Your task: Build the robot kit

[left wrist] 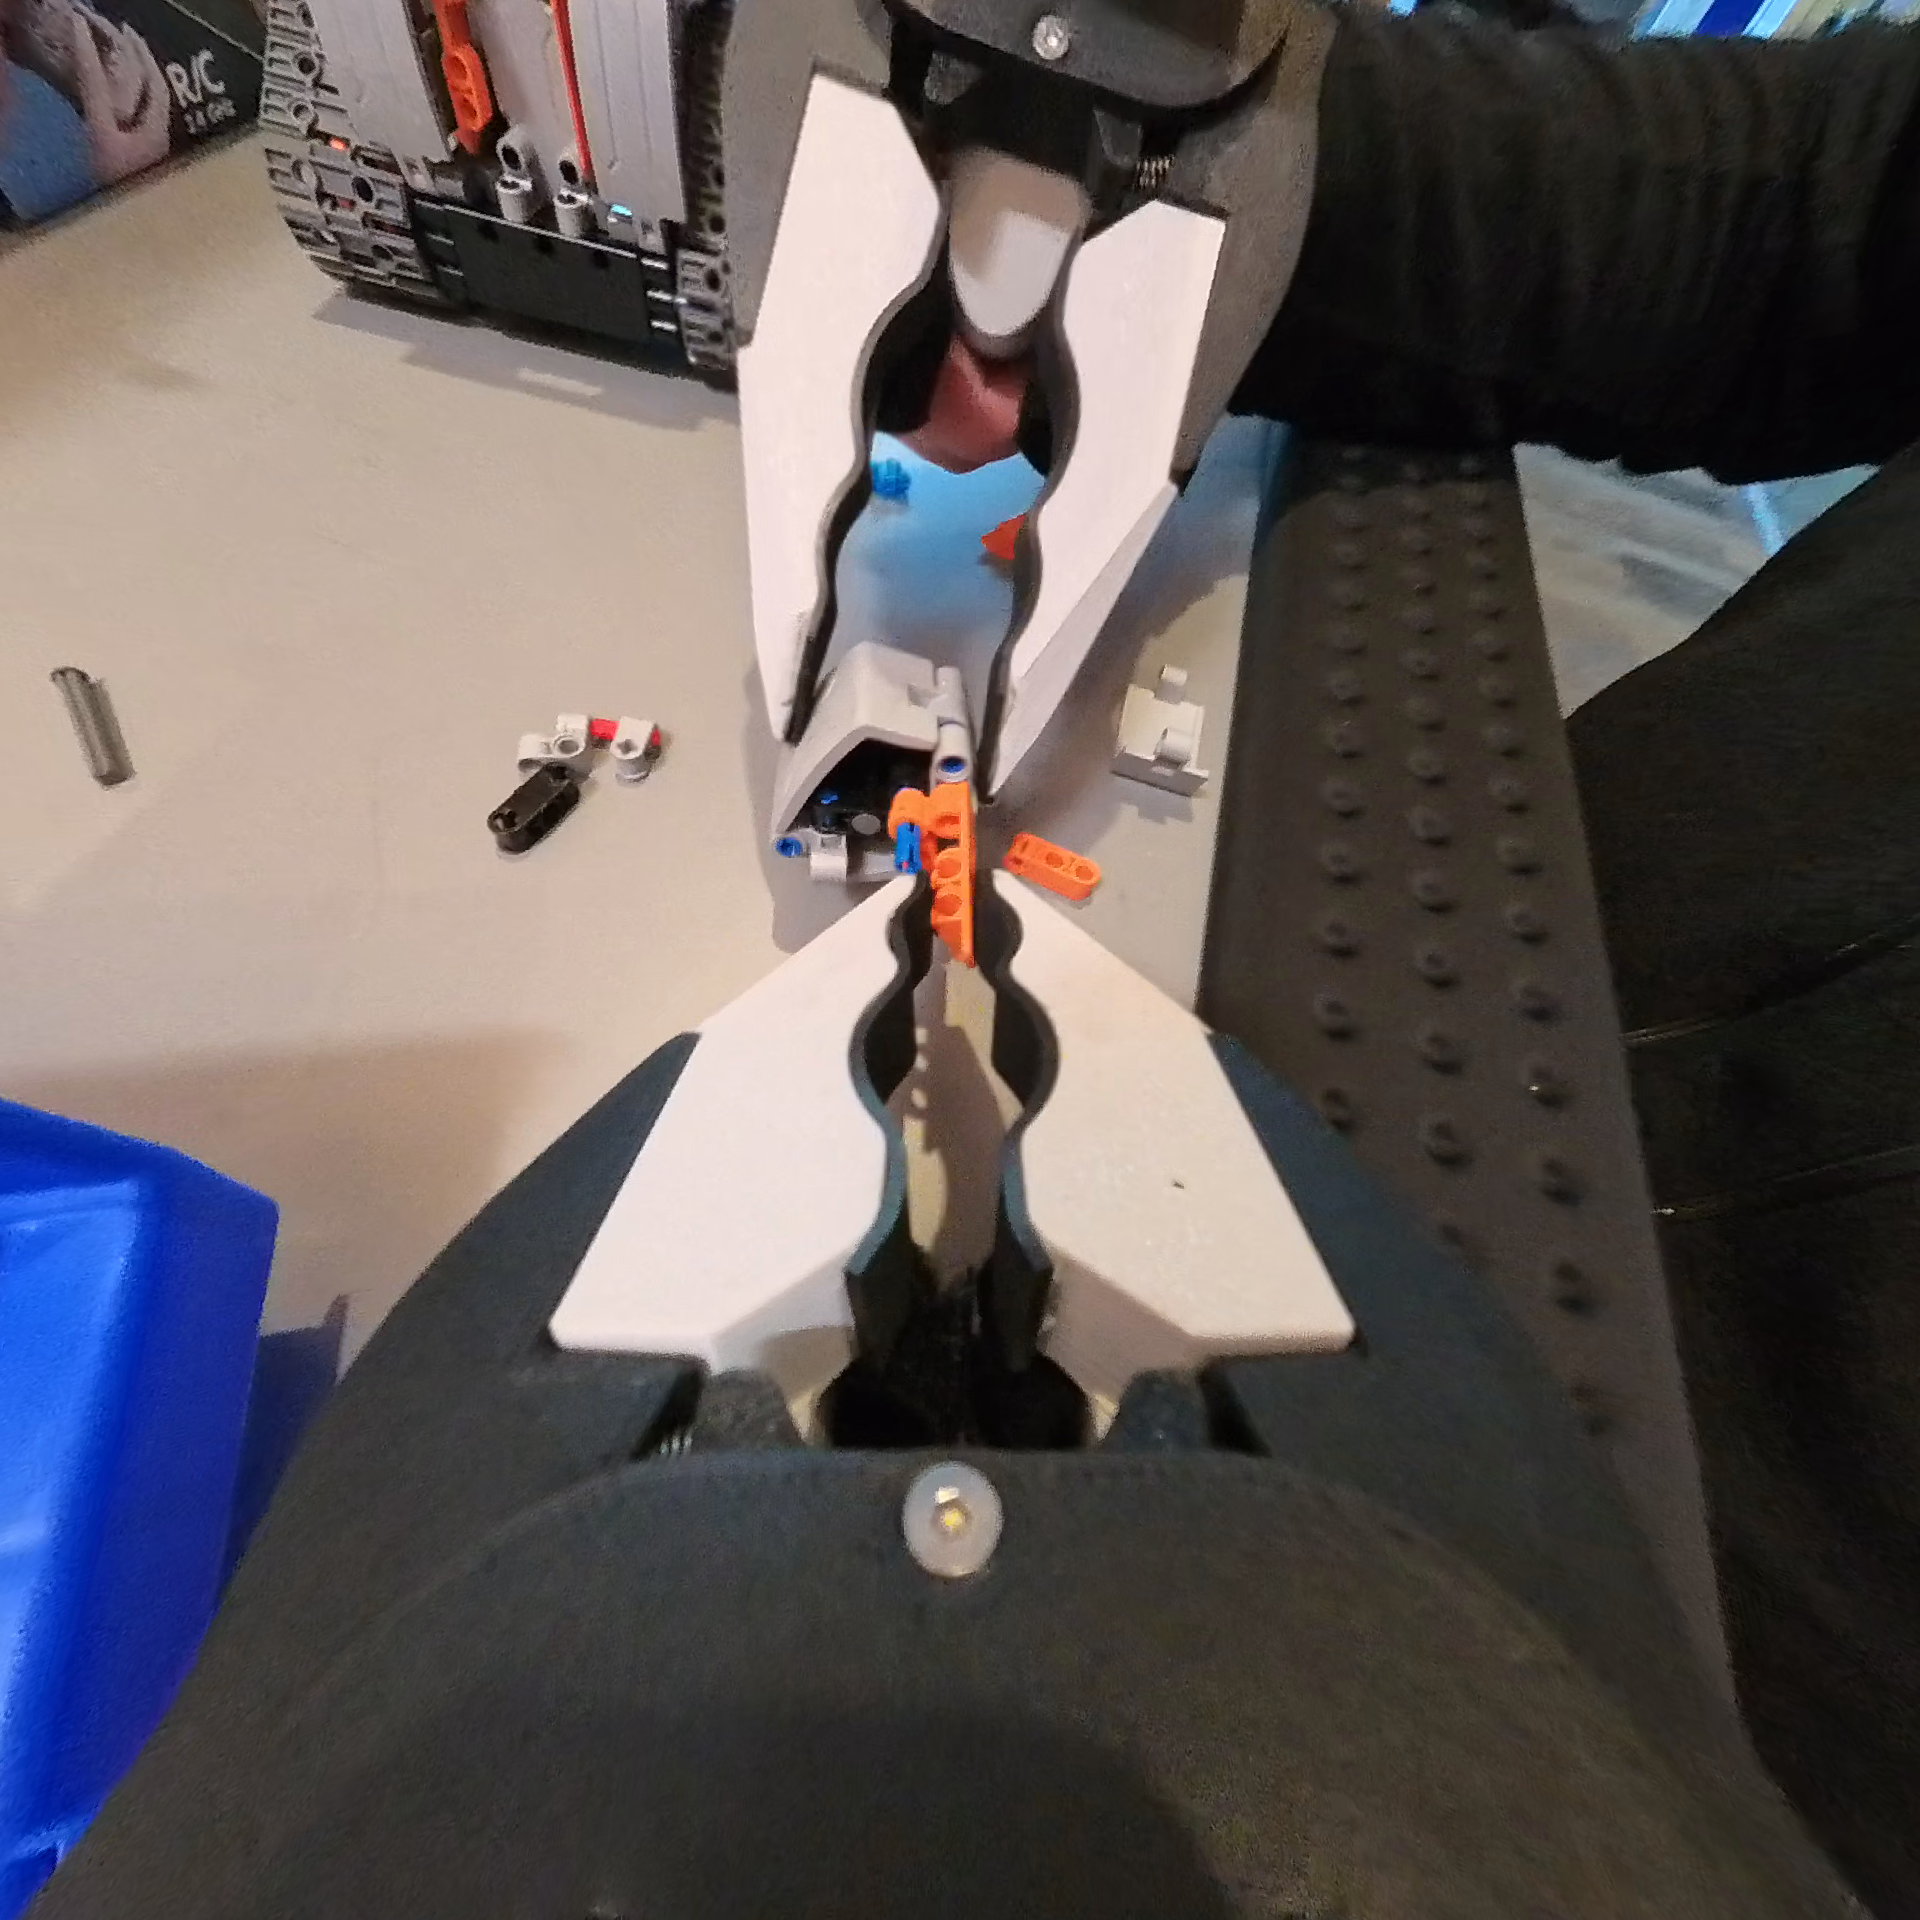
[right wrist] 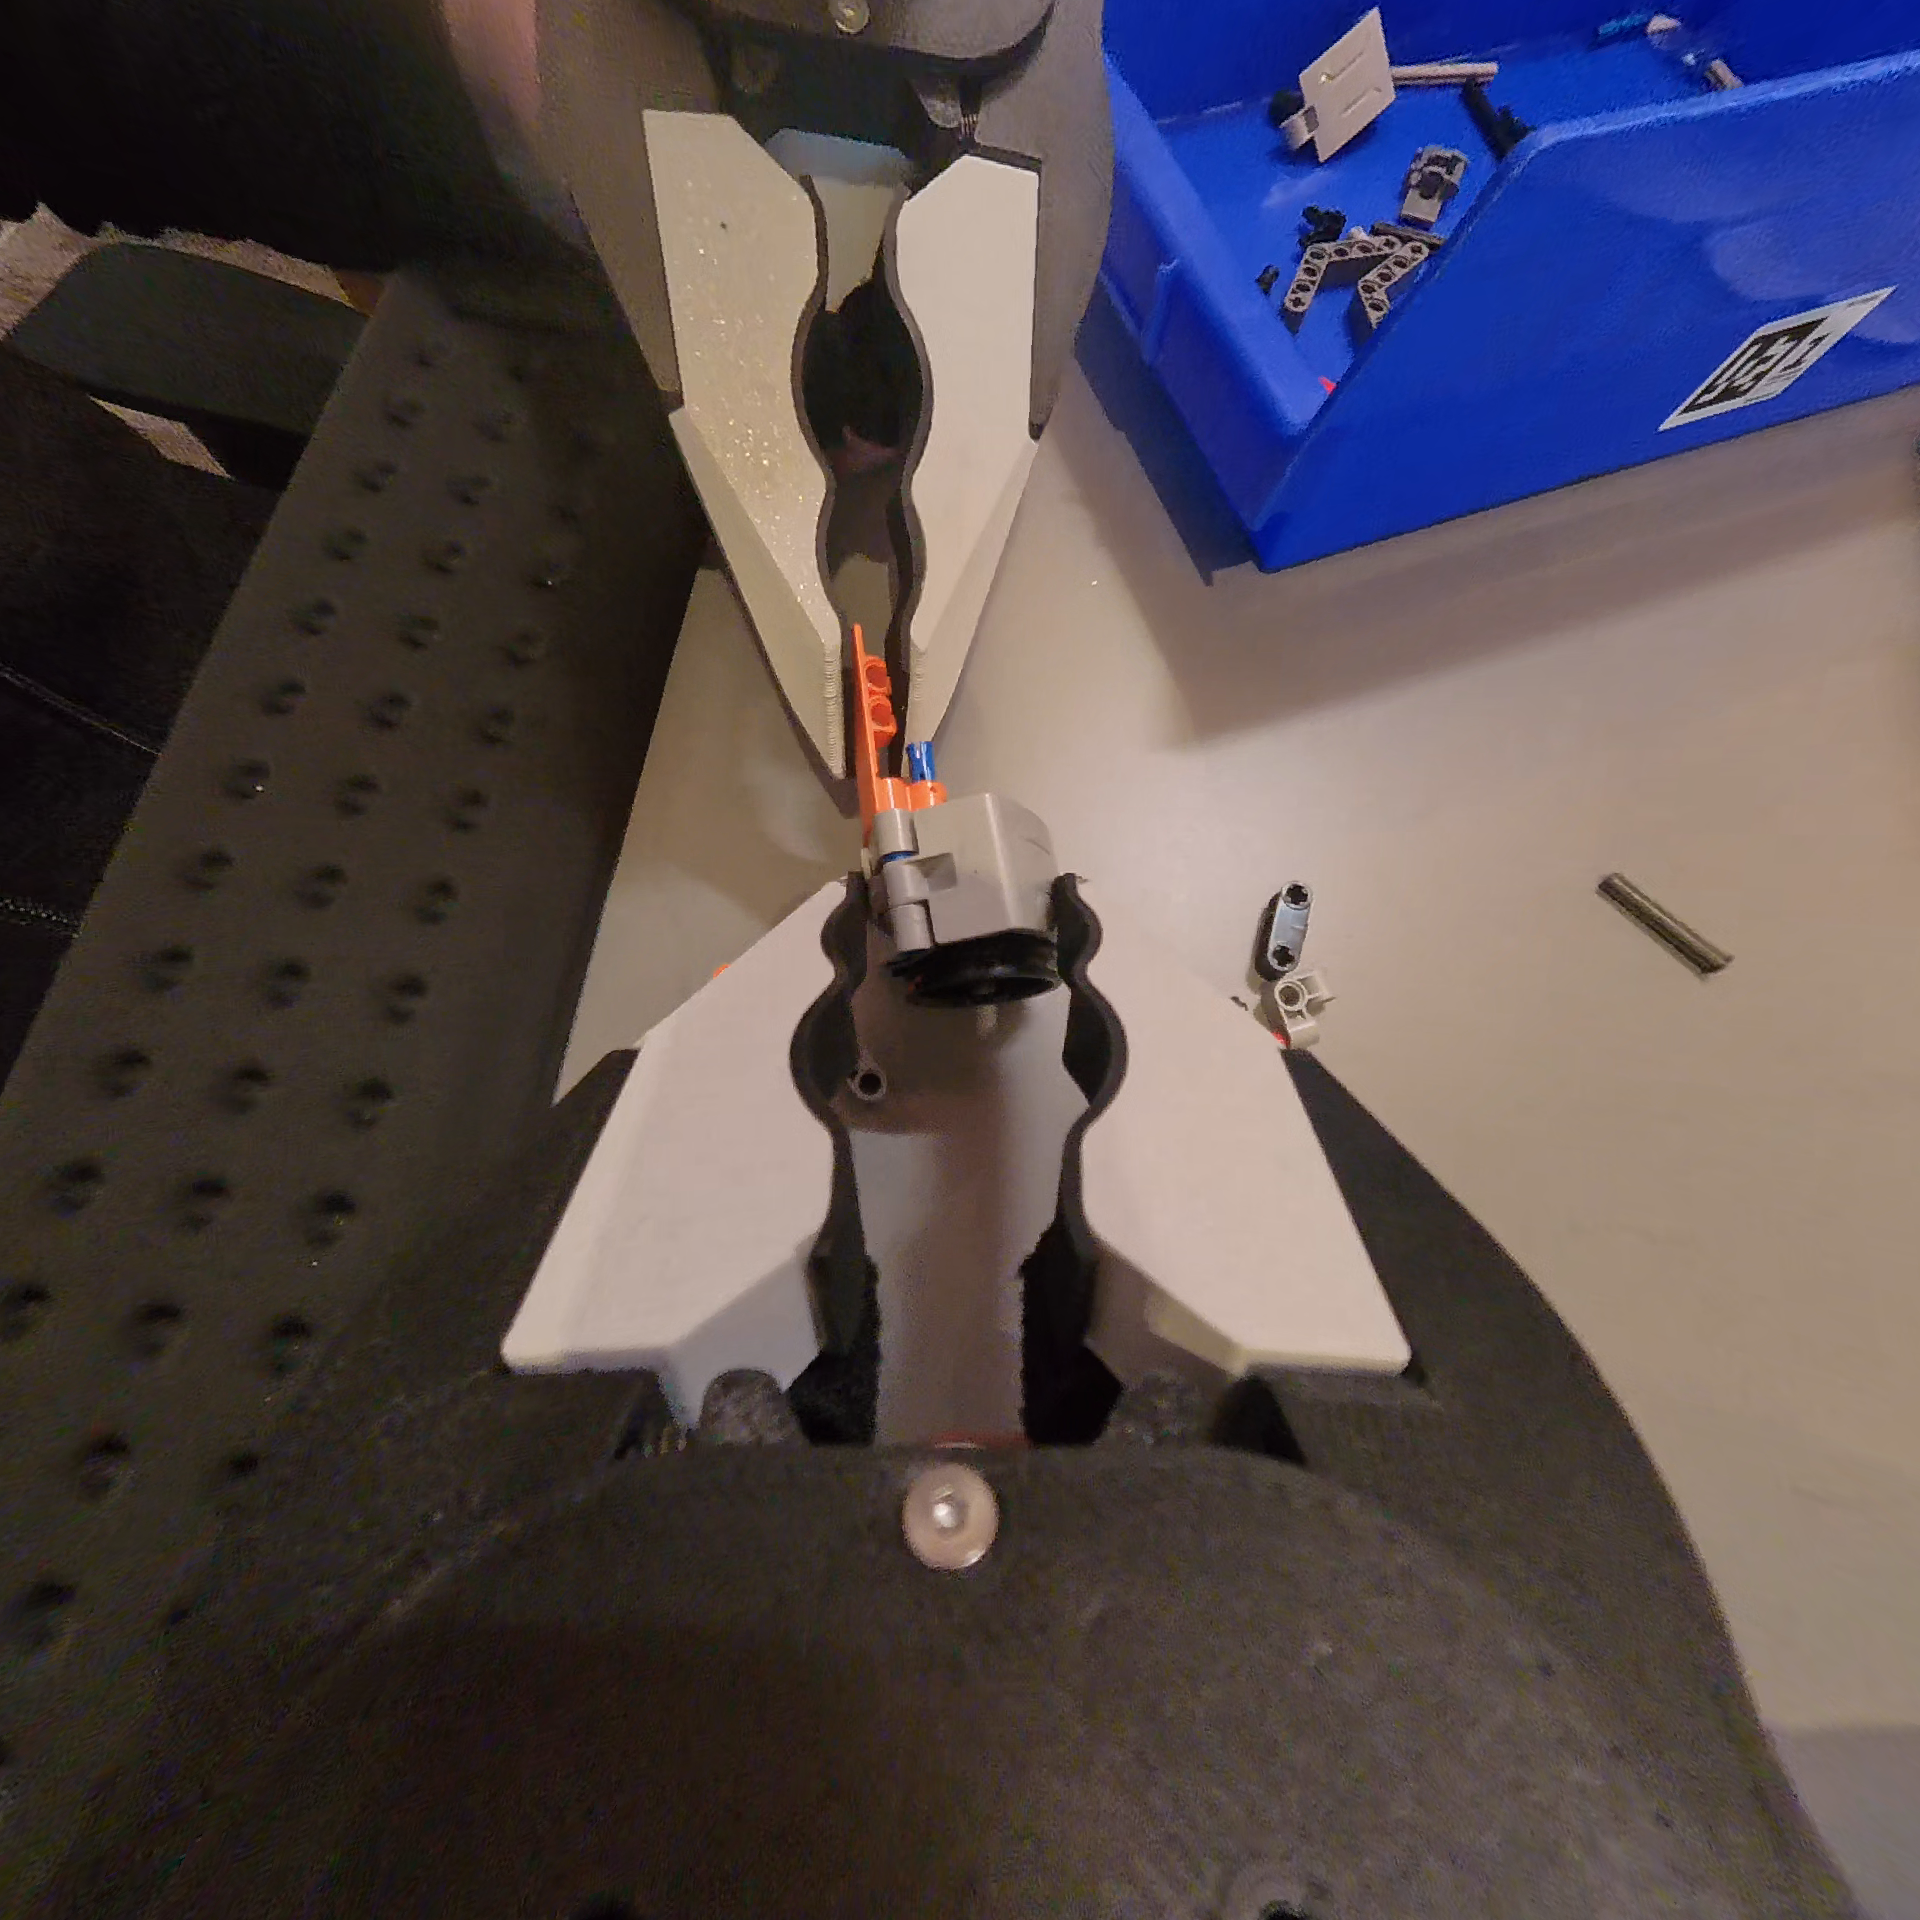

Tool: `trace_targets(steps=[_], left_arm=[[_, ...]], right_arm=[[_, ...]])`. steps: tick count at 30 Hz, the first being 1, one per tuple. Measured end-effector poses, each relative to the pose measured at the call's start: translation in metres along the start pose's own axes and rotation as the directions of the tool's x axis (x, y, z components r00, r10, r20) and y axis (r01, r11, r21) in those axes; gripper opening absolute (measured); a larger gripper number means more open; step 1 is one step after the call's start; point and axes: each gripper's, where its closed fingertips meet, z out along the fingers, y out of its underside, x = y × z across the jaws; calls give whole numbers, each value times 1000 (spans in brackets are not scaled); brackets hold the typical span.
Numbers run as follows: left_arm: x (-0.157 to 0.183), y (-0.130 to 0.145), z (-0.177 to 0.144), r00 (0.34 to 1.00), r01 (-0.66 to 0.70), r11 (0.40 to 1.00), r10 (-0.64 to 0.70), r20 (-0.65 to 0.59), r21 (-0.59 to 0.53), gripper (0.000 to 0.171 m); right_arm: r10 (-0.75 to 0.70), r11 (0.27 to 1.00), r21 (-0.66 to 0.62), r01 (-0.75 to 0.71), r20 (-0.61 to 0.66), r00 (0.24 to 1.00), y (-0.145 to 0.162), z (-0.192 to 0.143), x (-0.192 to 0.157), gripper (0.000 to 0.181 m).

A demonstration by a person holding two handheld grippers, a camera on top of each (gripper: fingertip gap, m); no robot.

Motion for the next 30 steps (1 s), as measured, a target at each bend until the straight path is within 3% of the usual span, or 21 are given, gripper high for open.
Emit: trace_targets(steps=[13,26,30], left_arm=[[-1,13,9,1000,-23,994,25,16,-105,4],[-3,-20,-8,991,-115,989,109,72,97,21],[-6,-19,-7,990,-120,989,112,90,89,22]], right_arm=[[-75,995,-73,72,-47,996,10,9,-1,32],[-48,996,-77,42,-67,997,4,-12,14,33],[-77,992,-99,74,-36,996,0,-12,13,33]])
